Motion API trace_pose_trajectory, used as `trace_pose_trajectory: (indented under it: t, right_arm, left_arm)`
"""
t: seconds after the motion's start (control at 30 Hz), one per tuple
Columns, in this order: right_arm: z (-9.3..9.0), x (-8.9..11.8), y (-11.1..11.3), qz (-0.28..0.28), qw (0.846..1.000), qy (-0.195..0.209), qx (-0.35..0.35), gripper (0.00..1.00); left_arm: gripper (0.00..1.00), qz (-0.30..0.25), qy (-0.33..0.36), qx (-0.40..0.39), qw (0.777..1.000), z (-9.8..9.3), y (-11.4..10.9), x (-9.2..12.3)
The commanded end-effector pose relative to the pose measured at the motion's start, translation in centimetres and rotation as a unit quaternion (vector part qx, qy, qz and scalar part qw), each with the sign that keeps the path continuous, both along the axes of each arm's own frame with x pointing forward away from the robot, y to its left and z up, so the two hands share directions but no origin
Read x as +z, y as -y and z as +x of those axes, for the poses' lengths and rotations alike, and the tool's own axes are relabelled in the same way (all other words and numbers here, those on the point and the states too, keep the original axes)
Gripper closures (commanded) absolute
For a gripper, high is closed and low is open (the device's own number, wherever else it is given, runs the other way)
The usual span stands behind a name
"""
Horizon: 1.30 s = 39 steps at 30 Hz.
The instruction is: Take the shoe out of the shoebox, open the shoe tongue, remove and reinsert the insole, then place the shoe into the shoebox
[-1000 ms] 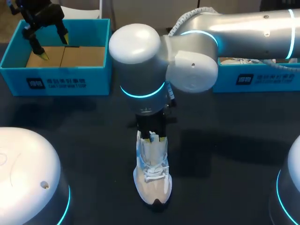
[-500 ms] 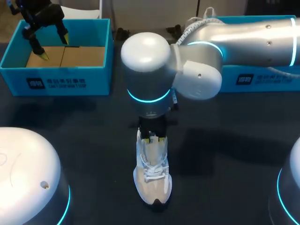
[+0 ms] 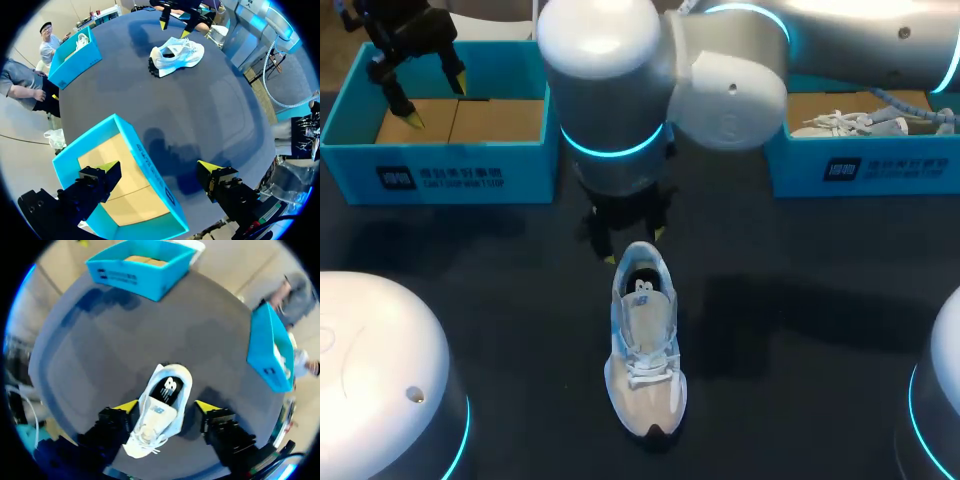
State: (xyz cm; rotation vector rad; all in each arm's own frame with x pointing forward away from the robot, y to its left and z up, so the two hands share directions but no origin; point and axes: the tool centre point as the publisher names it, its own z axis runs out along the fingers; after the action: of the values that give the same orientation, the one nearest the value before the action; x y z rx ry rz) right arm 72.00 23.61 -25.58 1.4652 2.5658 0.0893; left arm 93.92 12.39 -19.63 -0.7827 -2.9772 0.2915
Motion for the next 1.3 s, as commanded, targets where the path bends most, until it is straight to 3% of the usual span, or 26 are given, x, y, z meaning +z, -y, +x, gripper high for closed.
trace_pose_trajectory:
  t: [0.03,0.1,0.43,0.53,0.73,1.0,1.3]
  right_arm:
    - [0.5,-0.3,1.6,0.044,0.979,0.006,0.197,0.0]
    - [0.4,-0.1,1.8,0.084,0.963,0.024,0.256,0.0]
    - [0.4,-0.1,1.8,0.084,0.963,0.024,0.256,0.0]
    - [1.9,-1.6,0.6,0.054,0.954,-0.006,0.294,0.0]
    - [2.9,-2.8,-0.3,0.023,0.941,-0.008,0.339,0.0]
    - [4.2,-4.7,-0.4,-0.006,0.931,-0.021,0.364,0.0]
    - [4.8,-6.4,0.0,-0.029,0.91,-0.015,0.414,0.0]
  left_arm:
    - [0.0,0.001,0.0,0.0,1.0,0.0,0.0,0.0]
    - [0.0,0.001,0.0,0.0,1.0,0.0,0.0,0.0]
    - [0.0,0.001,0.0,0.0,1.0,0.0,0.0,0.0]
    - [0.0,0.001,0.0,0.0,1.0,0.0,0.0,0.0]
    - [0.0,0.001,0.0,0.0,1.0,0.0,0.0,0.0]
    - [0.0,0.001,0.0,0.0,1.0,0.0,0.0,0.0]
    - [0.0,0.001,0.0,0.0,1.0,0.0,0.0,0.0]
